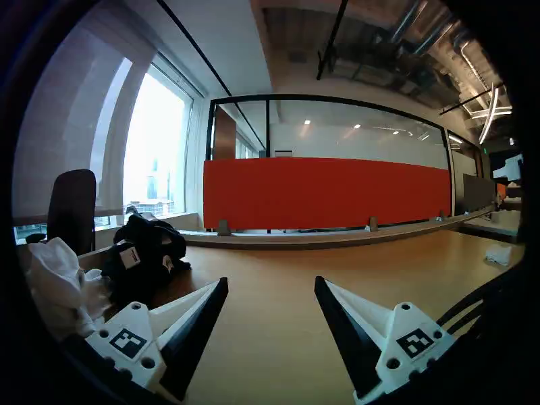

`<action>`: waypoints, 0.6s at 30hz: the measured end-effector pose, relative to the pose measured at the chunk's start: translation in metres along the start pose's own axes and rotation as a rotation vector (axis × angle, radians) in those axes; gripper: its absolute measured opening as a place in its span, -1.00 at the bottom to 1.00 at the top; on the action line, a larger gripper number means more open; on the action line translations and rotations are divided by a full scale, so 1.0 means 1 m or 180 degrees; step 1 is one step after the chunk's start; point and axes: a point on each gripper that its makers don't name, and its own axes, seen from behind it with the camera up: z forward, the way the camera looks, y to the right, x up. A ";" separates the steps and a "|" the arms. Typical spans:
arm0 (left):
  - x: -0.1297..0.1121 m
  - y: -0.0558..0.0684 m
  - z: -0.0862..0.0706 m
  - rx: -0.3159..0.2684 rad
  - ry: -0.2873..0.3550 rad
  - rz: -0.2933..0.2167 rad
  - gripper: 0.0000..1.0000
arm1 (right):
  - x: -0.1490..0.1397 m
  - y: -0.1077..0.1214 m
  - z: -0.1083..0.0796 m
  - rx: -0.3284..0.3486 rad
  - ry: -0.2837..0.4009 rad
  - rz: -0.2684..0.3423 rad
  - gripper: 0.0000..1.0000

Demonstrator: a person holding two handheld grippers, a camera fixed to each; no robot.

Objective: Fold towel

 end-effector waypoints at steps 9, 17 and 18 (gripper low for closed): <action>-0.002 0.001 0.001 0.0001 -0.0001 0.0005 0.91 | 0.011 -0.001 0.003 0.0031 0.0097 -0.0004 1.00; -0.005 0.001 0.001 0.0001 0.0001 0.0007 0.92 | 0.017 0.005 0.007 0.0014 0.0185 -0.0019 1.00; -0.005 0.001 0.001 0.0001 0.0001 0.0006 0.92 | 0.017 0.006 0.008 0.0014 0.0192 -0.0009 1.00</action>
